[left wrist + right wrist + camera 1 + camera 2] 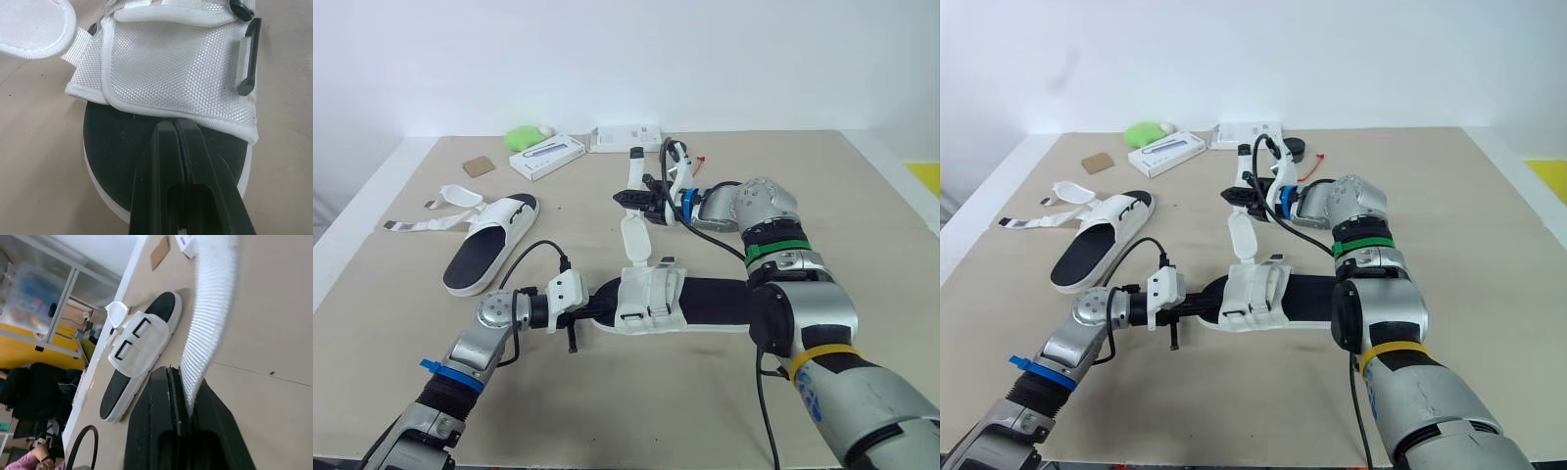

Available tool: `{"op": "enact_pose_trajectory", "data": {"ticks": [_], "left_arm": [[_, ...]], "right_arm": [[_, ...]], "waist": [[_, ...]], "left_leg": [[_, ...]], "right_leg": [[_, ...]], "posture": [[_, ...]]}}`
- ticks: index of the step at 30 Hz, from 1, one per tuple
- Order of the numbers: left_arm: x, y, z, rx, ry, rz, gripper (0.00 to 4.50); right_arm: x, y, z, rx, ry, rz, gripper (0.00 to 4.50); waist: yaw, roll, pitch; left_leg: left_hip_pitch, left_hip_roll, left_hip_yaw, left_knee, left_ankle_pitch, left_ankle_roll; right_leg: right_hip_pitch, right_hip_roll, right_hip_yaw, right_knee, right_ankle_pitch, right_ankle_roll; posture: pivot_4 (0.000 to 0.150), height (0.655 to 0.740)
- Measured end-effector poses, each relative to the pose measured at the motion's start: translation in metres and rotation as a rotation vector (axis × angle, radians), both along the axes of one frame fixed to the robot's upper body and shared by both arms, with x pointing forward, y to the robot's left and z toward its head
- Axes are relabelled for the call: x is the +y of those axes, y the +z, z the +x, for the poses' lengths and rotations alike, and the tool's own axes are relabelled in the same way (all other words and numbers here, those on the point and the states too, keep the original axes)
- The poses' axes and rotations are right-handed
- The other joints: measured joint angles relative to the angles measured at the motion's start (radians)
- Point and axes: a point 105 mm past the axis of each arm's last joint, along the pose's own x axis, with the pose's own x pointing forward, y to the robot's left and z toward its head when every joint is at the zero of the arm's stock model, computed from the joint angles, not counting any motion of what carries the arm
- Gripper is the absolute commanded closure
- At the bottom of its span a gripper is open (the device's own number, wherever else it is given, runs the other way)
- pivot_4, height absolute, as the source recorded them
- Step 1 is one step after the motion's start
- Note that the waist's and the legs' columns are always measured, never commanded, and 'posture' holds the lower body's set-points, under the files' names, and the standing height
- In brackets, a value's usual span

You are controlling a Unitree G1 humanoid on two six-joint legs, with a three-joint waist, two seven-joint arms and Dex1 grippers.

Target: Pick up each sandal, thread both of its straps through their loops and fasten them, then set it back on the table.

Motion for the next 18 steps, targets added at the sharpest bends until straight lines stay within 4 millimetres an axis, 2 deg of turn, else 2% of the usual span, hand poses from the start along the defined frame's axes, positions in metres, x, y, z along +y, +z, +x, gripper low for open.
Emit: {"op": "enact_pose_trajectory", "data": {"ticks": [1, 4, 7, 8, 9, 10, 11, 12, 13, 15, 16, 18], "left_arm": [[0.0, 0.0, 0.0, 0.0, 0.0, -0.001, 4.5], [-0.002, 0.001, 0.0, 0.004, -0.004, -0.006, 4.5], [-0.004, 0.002, 0.001, 0.004, -0.012, -0.009, 4.5], [-0.003, 0.002, 0.001, 0.006, -0.011, -0.01, 4.5], [-0.003, 0.002, 0.001, 0.006, -0.01, -0.009, 4.5], [-0.003, 0.002, 0.002, 0.006, -0.01, -0.01, 4.5], [-0.003, 0.002, 0.002, 0.006, -0.009, -0.01, 4.5], [-0.004, 0.002, 0.002, 0.006, -0.01, -0.01, 4.5], [-0.003, 0.003, 0.002, 0.006, -0.01, -0.011, 4.5], [-0.003, 0.003, 0.002, 0.005, -0.01, -0.01, 4.5], [-0.003, 0.003, 0.002, 0.004, -0.011, -0.01, 4.5], [-0.003, 0.004, 0.003, 0.003, -0.012, -0.011, 4.5]], "right_arm": [[0.0, 0.001, -0.001, -0.01, 0.005, 0.0, 4.45], [-0.003, 0.008, -0.01, -0.238, 0.045, -0.098, 4.45], [-0.006, 0.017, -0.038, -0.695, 0.123, -0.339, 4.45], [-0.002, 0.017, -0.056, -0.959, 0.193, -0.476, 4.45], [-0.001, 0.016, -0.064, -1.062, 0.221, -0.528, 4.45], [0.002, 0.014, -0.076, -1.254, 0.265, -0.62, 4.45], [0.003, 0.012, -0.081, -1.337, 0.286, -0.661, 4.45], [0.004, 0.007, -0.094, -1.567, 0.346, -0.763, 4.45], [0.004, 0.006, -0.096, -1.594, 0.358, -0.774, 4.45], [0.007, 0.002, -0.108, -1.777, 0.412, -0.825, 4.45], [0.007, -0.005, -0.119, -1.985, 0.472, -0.862, 4.45], [0.003, -0.017, -0.129, -2.165, 0.544, -0.865, 4.45]], "waist": [[0.0, 0.0, 0.001], [0.005, 0.0, 0.002], [0.007, 0.001, 0.005], [0.006, 0.0, 0.006], [0.006, -0.001, 0.007], [0.006, -0.003, 0.008], [0.006, -0.004, 0.009], [0.006, -0.006, 0.01], [0.006, -0.006, 0.01], [0.006, -0.008, 0.011], [0.006, -0.009, 0.012], [0.006, -0.013, 0.014]], "left_leg": [[0.0, 0.0, 0.0, 0.0, 0.0, 0.0], [-0.001, 0.0, -0.001, 0.001, 0.0, 0.0], [-0.003, -0.001, -0.001, 0.001, 0.001, -0.006], [-0.002, -0.001, -0.001, 0.001, 0.002, -0.008], [-0.002, -0.001, -0.001, 0.001, 0.002, -0.01], [-0.001, -0.001, -0.001, 0.001, 0.002, -0.011], [-0.001, -0.001, -0.001, 0.001, 0.003, -0.012], [-0.001, -0.001, 0.0, 0.001, 0.004, -0.015], [-0.001, -0.001, 0.0, 0.001, 0.004, -0.015], [-0.001, -0.001, 0.0, 0.001, 0.005, -0.016], [-0.001, -0.002, 0.0, 0.001, 0.005, -0.018], [0.0, -0.002, 0.0, 0.001, 0.006, -0.019]], "right_leg": [[0.0, 0.0, 0.0, 0.0, 0.0, 0.0], [-0.001, 0.0, -0.001, 0.0, 0.0, 0.002], [-0.001, -0.001, -0.001, 0.001, -0.001, 0.003], [-0.002, -0.002, -0.002, 0.0, -0.001, 0.004], [-0.003, -0.002, -0.002, 0.0, -0.001, 0.004], [-0.004, -0.002, -0.002, 0.0, -0.001, 0.004], [-0.005, -0.002, -0.002, 0.0, -0.001, 0.005], [-0.005, -0.003, -0.002, 0.0, -0.001, 0.005], [-0.005, -0.003, -0.002, 0.0, -0.001, 0.005], [-0.005, -0.003, -0.001, 0.0, 0.0, 0.006], [-0.005, -0.004, -0.001, 0.0, 0.0, 0.006], [-0.004, -0.004, -0.001, 0.0, 0.001, 0.006]], "posture": [[0.15, 0.74], [0.15, 0.74], [0.15, 0.74], [0.15, 0.74], [0.15, 0.74], [0.15, 0.74], [0.15, 0.74], [0.15, 0.74], [0.15, 0.74], [0.15, 0.74], [0.15, 0.74], [0.15, 0.74]]}}
